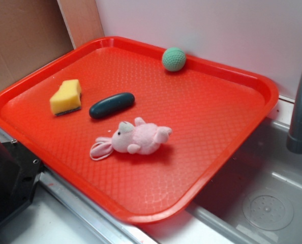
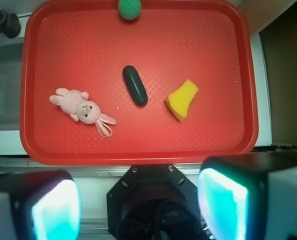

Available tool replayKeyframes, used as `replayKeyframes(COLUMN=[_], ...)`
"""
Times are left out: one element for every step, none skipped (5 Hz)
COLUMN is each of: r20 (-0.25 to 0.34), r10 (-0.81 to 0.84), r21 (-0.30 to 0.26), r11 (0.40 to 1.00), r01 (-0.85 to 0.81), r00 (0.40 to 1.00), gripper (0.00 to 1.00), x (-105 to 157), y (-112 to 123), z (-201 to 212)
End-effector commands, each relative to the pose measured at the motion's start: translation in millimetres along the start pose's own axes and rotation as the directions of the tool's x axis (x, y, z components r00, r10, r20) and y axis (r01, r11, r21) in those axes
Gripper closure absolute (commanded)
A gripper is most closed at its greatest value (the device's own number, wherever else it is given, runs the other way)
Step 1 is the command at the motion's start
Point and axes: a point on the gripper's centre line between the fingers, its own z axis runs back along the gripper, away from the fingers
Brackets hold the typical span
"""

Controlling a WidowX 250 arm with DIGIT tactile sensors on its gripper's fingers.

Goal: Grab the green ball.

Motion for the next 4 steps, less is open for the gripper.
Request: replayKeyframes(r20=[0.000,0.026,0.077,0.141], r10=[0.000,0.012,0.071,0.132], r21=[0.000,-0.015,-0.006,-0.007], r11=[1.000,1.000,0.997,0.991], r01=[0.000,-0.012,-0.071,-0.133], r00=[1.000,1.000,0.994,0.981], gripper=[0.00,0.00,0.00,0.00], x=[0,13,36,61], y=[0,4,7,8], z=[0,-5,-20,-42])
